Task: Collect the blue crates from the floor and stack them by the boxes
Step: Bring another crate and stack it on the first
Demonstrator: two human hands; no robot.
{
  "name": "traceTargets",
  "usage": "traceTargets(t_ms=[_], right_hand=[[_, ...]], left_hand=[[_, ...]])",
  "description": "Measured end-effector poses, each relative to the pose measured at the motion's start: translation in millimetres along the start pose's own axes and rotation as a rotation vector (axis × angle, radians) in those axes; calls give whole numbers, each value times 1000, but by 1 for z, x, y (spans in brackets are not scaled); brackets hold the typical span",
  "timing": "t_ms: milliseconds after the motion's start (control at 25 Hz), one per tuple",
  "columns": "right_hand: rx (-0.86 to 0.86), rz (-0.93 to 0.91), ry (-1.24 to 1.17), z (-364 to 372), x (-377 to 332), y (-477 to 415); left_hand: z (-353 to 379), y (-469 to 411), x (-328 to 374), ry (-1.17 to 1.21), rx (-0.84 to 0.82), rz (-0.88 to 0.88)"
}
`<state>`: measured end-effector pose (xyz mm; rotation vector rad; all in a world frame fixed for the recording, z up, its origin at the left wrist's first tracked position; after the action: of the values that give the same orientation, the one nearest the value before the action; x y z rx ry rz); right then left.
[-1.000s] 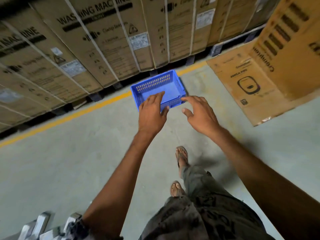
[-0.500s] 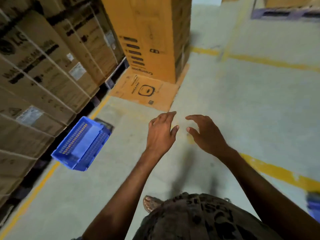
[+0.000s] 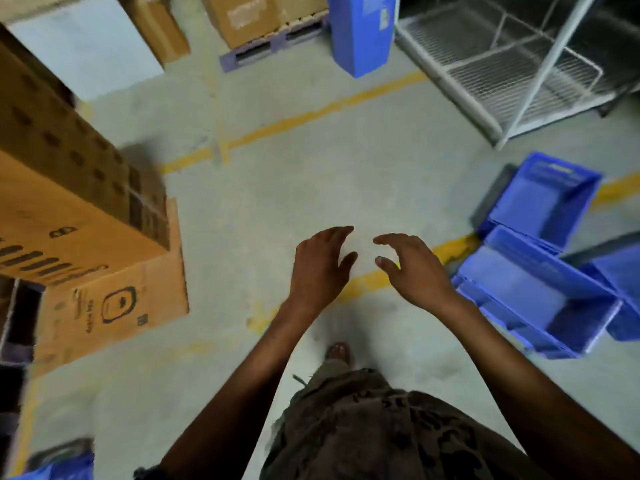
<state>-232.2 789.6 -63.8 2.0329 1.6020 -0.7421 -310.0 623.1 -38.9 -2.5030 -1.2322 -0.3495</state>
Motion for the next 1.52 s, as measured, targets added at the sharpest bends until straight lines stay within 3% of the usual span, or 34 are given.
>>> traceTargets(t_ms=[160,400,520,640,800,960,1160,1280,1520], right_hand=[[128,228,-14,-59,102,6],[181,552,-32,-122,273,12],[176,699,-64,-139,361,14],[181,851,-95,-140,446,28],[96,1002,-129,-94,557,53],[-55,1007,-144,-3,673,64],[-235,920,54,112,788,60],[-406,848,221,174,833,56],[-275,693,413,183,852,50]], left_hand=[[78,-74,73,18,-142,214],[223,-175,189,91,-372,381],[296,-213,251,-13,-490,510],[367,-226,298,-95,-591,699],[483,-224,325,-64,-727,709],[632,-201,315,-71,-852,614],[786,-148,274,-190,-1046,451],[841,-123,251,-246,-997,497],[878,-129,222,-324,-951,478]])
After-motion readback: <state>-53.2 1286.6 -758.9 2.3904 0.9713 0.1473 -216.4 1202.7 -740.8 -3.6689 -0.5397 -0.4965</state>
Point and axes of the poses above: each hand's wrist, its own y-axis away from the middle knuckle, its own z-axis out of the palm, x = y × z, the point moved 4 cm from there along -y, towards the middle knuckle
